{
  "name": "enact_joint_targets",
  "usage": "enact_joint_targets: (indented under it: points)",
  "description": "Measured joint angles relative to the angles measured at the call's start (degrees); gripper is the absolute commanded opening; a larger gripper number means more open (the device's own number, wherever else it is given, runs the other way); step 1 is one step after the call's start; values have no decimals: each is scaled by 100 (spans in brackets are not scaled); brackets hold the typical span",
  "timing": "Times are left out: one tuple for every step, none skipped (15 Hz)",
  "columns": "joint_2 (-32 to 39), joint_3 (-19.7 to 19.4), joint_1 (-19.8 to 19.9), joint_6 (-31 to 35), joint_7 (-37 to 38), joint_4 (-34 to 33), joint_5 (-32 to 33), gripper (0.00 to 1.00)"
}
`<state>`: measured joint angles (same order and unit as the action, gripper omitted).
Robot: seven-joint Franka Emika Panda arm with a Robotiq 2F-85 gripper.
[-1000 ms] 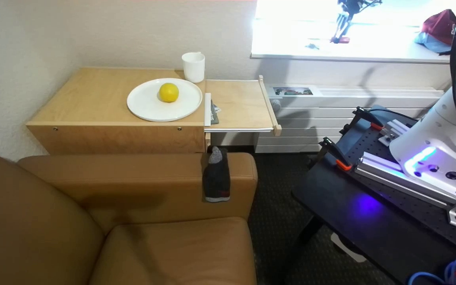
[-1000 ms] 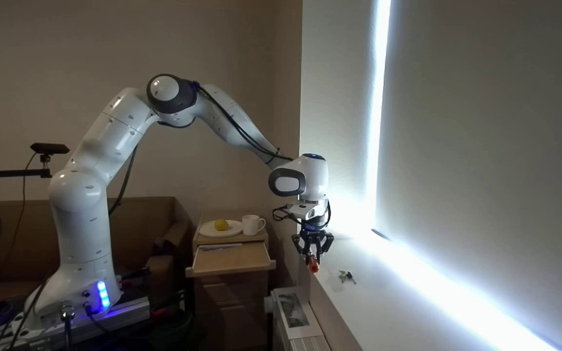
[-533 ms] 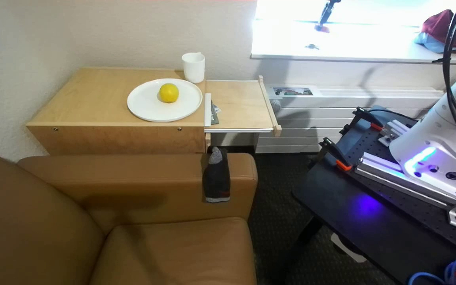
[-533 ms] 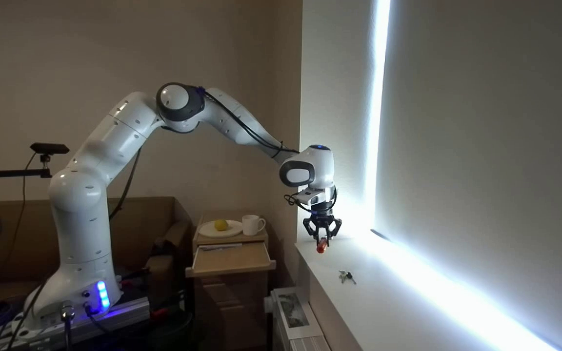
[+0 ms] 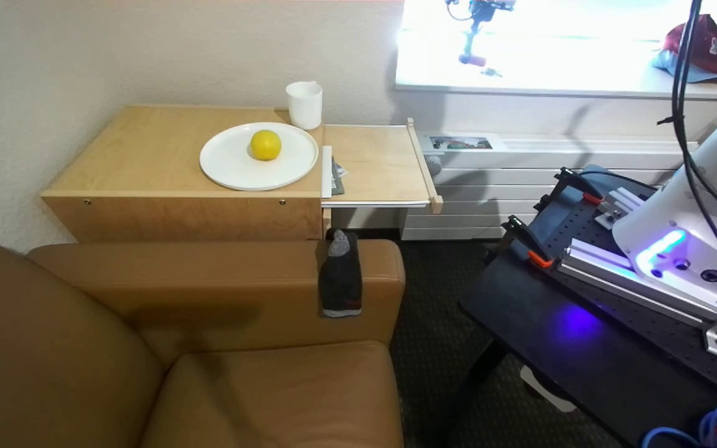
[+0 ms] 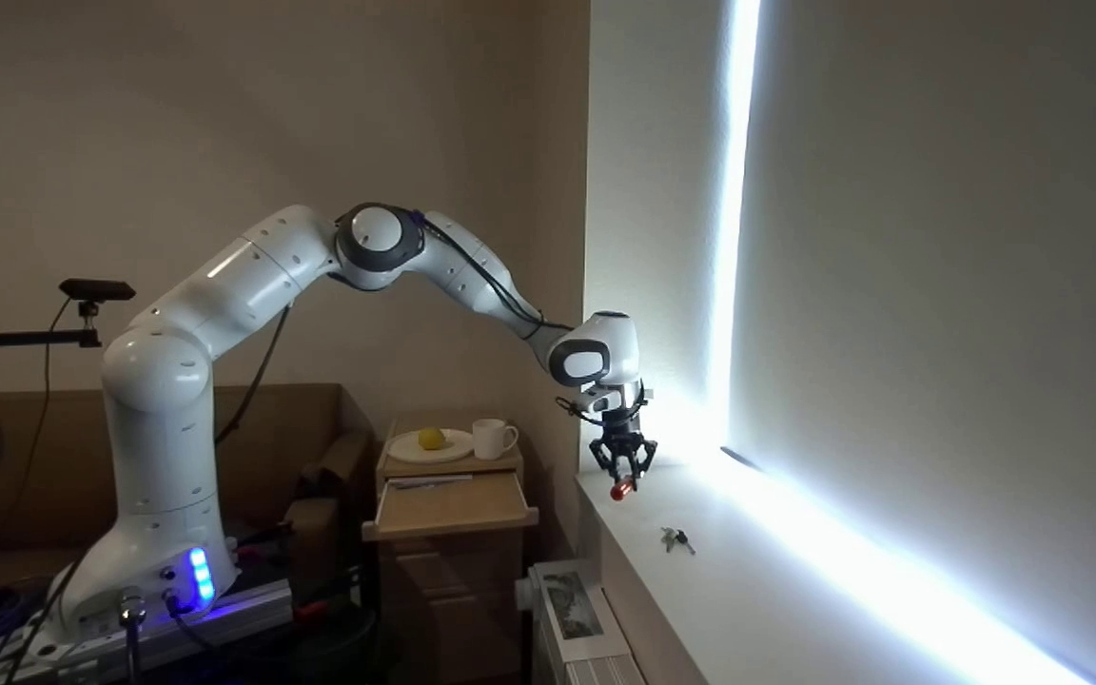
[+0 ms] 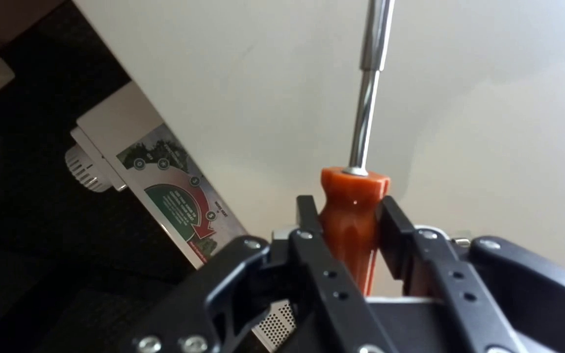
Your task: Put the screwdriver on the windowsill
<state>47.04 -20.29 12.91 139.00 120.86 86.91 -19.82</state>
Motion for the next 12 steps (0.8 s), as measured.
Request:
enact_joint_targets:
  points:
    - [40, 14, 8, 12, 8, -18, 12, 8]
    - [56, 30, 24, 9, 24, -18, 17, 8]
    - [78, 51, 45, 4, 76, -20, 17, 8]
    - [123, 77, 79, 3, 187, -43, 8, 8]
    - [195, 109, 126, 3, 327, -87, -5, 8]
    - [274, 146, 188, 3, 471, -149, -21, 8]
    - [360, 180, 252, 3, 610, -221, -28, 8]
    - [440, 206, 320, 3, 736, -301, -40, 8]
    - [523, 232, 392, 7, 859, -389, -73, 8]
    - [593, 255, 464, 10, 964, -486, -118, 8]
    - [654, 288, 542, 13, 1063, -577, -157, 8]
    - [706, 313, 609, 14, 1156, -671, -178, 8]
